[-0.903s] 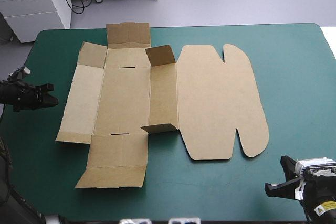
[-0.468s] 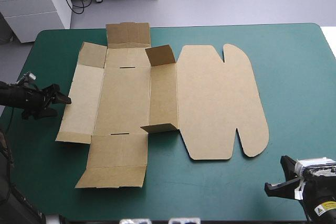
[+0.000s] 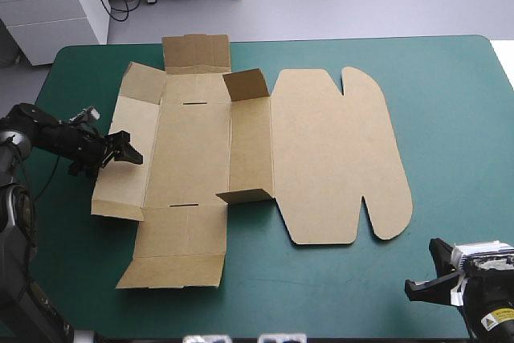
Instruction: Fold the box
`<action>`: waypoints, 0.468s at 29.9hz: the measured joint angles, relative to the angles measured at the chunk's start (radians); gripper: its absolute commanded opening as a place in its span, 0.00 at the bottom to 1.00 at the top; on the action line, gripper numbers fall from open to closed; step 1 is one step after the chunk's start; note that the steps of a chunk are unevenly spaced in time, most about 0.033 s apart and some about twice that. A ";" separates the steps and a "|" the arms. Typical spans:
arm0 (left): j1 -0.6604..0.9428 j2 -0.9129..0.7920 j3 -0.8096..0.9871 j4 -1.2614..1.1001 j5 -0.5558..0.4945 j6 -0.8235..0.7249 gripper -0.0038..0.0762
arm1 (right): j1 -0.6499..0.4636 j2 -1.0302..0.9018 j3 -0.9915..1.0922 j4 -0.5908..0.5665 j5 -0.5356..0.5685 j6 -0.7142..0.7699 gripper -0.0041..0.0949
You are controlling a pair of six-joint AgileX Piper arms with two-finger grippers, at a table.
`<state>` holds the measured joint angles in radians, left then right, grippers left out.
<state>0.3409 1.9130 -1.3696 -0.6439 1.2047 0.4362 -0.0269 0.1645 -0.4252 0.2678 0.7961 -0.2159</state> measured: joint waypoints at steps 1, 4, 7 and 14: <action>-0.010 0.005 0.000 0.000 0.001 0.000 0.55 | 0.000 0.000 0.000 0.000 0.000 0.000 0.02; -0.028 0.011 0.000 -0.003 0.000 -0.005 0.40 | 0.000 0.000 0.000 0.000 0.000 0.000 0.02; -0.030 0.015 0.000 0.000 -0.001 -0.007 0.13 | 0.000 0.000 0.000 0.000 0.000 0.000 0.02; -0.021 0.010 -0.002 -0.027 0.016 -0.006 0.05 | 0.000 0.000 0.000 0.000 0.000 0.000 0.02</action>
<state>0.3196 1.9228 -1.3714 -0.6708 1.2209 0.4299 -0.0269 0.1645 -0.4252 0.2678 0.7961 -0.2159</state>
